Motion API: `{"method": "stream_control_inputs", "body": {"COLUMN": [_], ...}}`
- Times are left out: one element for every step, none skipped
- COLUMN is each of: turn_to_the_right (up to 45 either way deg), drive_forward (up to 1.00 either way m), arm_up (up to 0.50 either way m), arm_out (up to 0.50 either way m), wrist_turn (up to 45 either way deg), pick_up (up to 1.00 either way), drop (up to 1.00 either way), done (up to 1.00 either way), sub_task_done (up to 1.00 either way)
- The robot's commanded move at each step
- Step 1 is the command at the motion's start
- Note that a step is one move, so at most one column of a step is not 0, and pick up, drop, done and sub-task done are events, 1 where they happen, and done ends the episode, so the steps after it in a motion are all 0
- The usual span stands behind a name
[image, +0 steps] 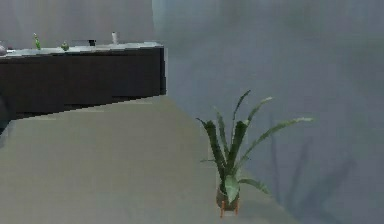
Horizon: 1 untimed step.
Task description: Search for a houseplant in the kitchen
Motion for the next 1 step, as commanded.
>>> {"method": "stream_control_inputs", "body": {"turn_to_the_right": [12.0], "drive_forward": [0.0], "arm_up": [0.0], "arm_out": [0.0], "wrist_turn": [0.0], "pick_up": [0.0], "drop": [0.0], "done": [0.0], "sub_task_done": [0.0]}}
